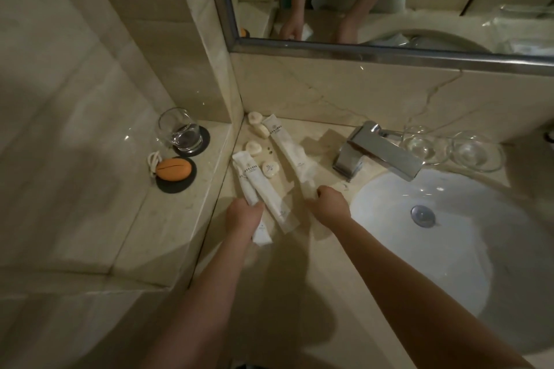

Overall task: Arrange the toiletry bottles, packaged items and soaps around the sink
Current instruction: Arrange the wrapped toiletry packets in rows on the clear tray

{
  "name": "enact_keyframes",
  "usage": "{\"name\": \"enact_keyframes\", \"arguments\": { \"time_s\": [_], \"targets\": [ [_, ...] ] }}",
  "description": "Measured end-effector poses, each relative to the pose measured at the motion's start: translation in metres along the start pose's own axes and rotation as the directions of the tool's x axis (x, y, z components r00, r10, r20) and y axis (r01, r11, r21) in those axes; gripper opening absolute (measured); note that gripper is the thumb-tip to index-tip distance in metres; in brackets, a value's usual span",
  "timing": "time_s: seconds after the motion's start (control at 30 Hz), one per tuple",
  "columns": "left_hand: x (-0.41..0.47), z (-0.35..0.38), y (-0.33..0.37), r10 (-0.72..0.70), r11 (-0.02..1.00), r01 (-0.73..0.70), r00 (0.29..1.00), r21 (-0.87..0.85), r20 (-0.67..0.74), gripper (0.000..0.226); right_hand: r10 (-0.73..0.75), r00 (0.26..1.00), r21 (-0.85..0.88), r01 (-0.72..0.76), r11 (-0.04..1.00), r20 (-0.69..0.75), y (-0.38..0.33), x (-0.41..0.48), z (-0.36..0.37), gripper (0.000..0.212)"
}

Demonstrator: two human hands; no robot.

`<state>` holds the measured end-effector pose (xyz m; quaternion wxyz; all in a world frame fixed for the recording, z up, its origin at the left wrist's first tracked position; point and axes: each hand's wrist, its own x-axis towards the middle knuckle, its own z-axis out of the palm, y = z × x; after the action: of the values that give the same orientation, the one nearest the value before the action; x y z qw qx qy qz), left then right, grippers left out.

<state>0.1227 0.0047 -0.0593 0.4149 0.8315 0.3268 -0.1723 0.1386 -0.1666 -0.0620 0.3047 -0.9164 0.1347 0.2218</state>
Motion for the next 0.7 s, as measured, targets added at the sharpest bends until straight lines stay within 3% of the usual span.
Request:
{"name": "enact_keyframes", "arguments": {
  "time_s": [0.17,0.3,0.53,0.7],
  "targets": [
    [-0.019,-0.015,-0.009,0.017,0.985,-0.022,0.999,-0.172,-0.034,0.015,-0.068,0.992,0.056,0.062,0.997,0.108,0.005,-0.017,-0.008,0.032],
    [-0.045,-0.016,-0.014,0.053,0.969,-0.079,0.992,-0.236,-0.113,0.02,-0.084,0.995,0.116,0.077,0.99,0.048,0.021,-0.039,-0.014,0.032],
    [-0.091,0.01,0.013,0.281,0.926,-0.315,0.943,-0.208,-0.176,0.022,-0.151,0.988,0.205,0.156,0.966,-0.038,0.063,-0.077,-0.049,0.043],
    [-0.132,0.045,0.045,0.394,0.856,-0.404,0.914,-0.324,-0.099,0.025,-0.203,0.979,0.333,0.201,0.921,-0.031,0.105,-0.108,-0.088,0.035]
  ]
}}
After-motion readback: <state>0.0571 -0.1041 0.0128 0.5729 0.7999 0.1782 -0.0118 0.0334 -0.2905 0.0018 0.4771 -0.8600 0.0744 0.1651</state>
